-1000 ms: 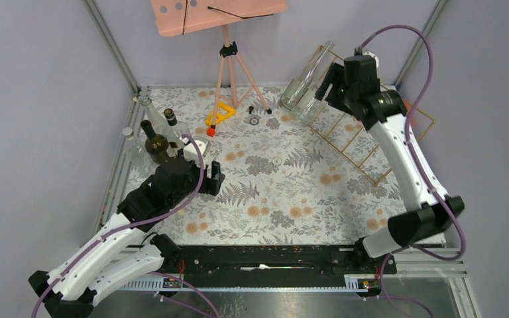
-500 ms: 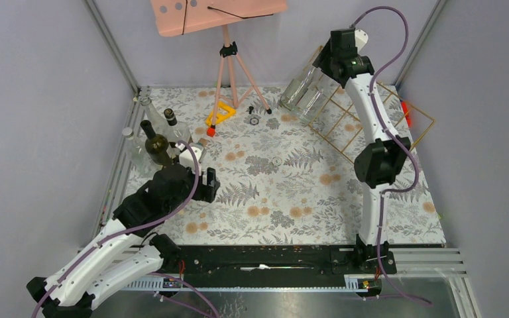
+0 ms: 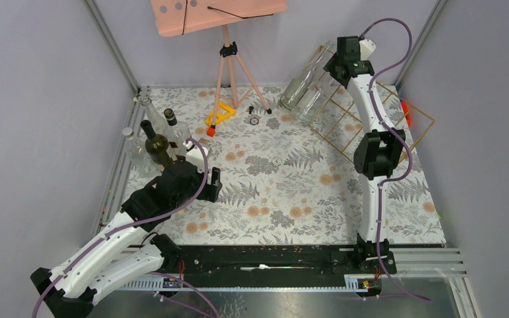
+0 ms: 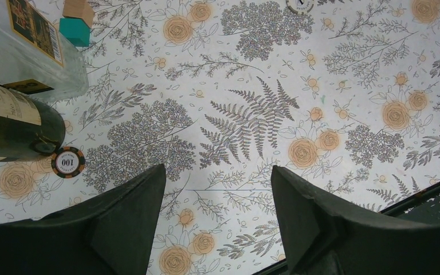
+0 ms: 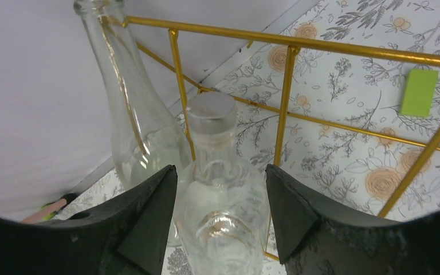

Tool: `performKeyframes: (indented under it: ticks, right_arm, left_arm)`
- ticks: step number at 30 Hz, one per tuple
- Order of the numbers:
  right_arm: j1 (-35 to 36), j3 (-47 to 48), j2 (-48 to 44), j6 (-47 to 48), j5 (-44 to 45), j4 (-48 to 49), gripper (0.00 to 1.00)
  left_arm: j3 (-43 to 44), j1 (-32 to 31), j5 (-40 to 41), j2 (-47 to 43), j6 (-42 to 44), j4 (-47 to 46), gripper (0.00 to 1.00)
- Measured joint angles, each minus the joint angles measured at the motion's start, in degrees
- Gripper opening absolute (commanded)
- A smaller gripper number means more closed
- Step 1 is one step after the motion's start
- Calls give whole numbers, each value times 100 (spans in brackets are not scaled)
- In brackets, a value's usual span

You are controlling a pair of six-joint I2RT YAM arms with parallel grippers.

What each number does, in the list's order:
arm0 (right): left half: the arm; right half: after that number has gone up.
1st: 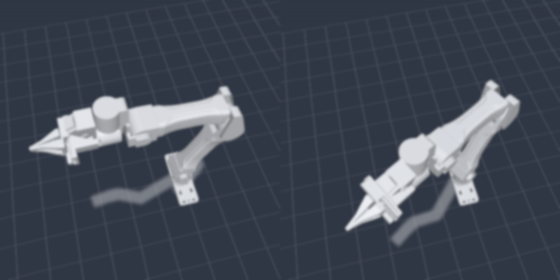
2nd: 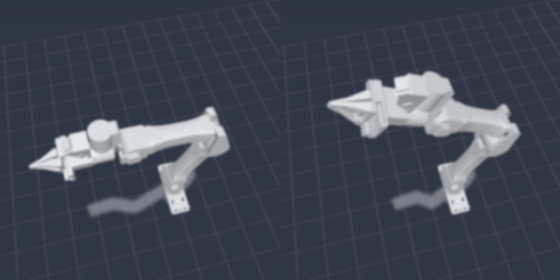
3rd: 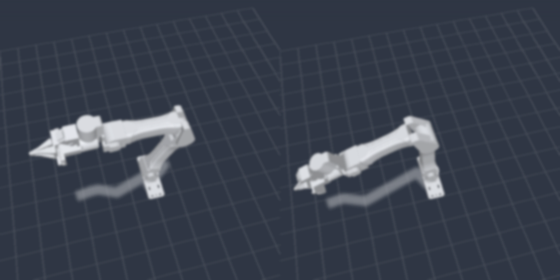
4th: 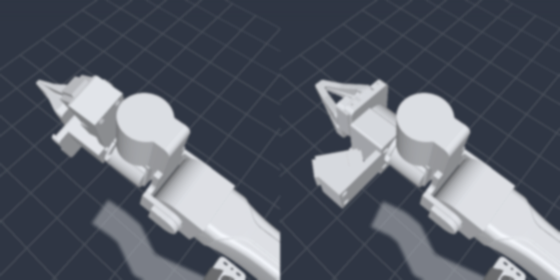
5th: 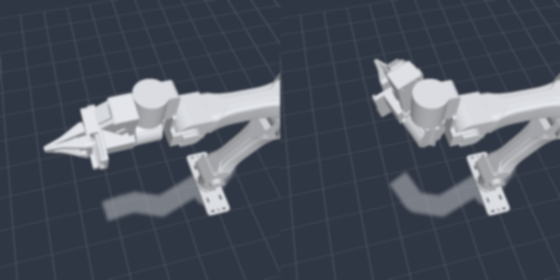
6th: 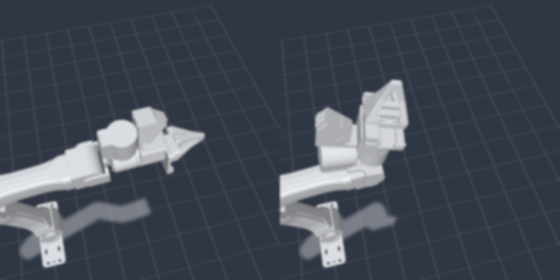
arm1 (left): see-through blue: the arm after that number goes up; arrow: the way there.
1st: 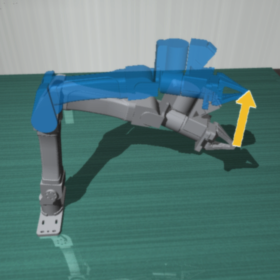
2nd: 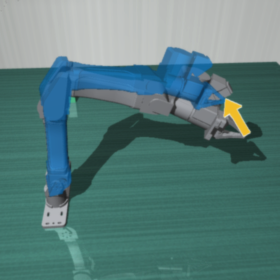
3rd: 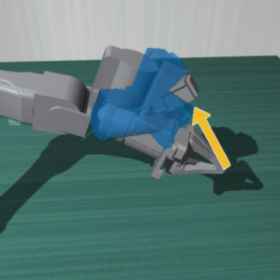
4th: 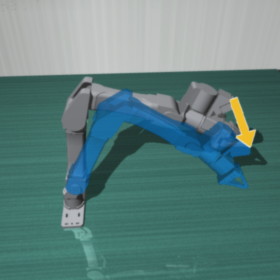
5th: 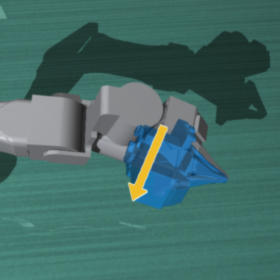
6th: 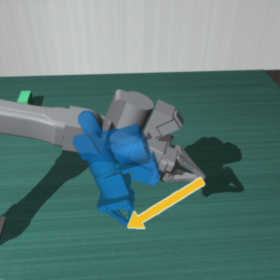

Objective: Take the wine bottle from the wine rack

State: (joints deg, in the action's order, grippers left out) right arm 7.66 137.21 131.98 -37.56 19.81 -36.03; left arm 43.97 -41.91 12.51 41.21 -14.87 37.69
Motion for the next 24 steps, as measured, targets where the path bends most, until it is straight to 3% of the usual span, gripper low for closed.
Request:
performKeyframes:
  ticks: [9, 18, 23, 24]
  right_arm:
    - [-87, 166, 658, -39, -334, 463, 63]
    - [-87, 103, 874, -15, -599, 796, 19]
    - [-94, -385, 660, 81, -695, 1246, 0]
    - [-98, -503, 601, 107, -715, 1342, 0]
  left_arm:
    - [0, 0, 39, 11, 0, 0, 74]
    - [0, 0, 59, 37, 0, 0, 74]
    - [0, 0, 83, 94, 2, -2, 74]
    - [0, 0, 83, 98, 2, -2, 74]
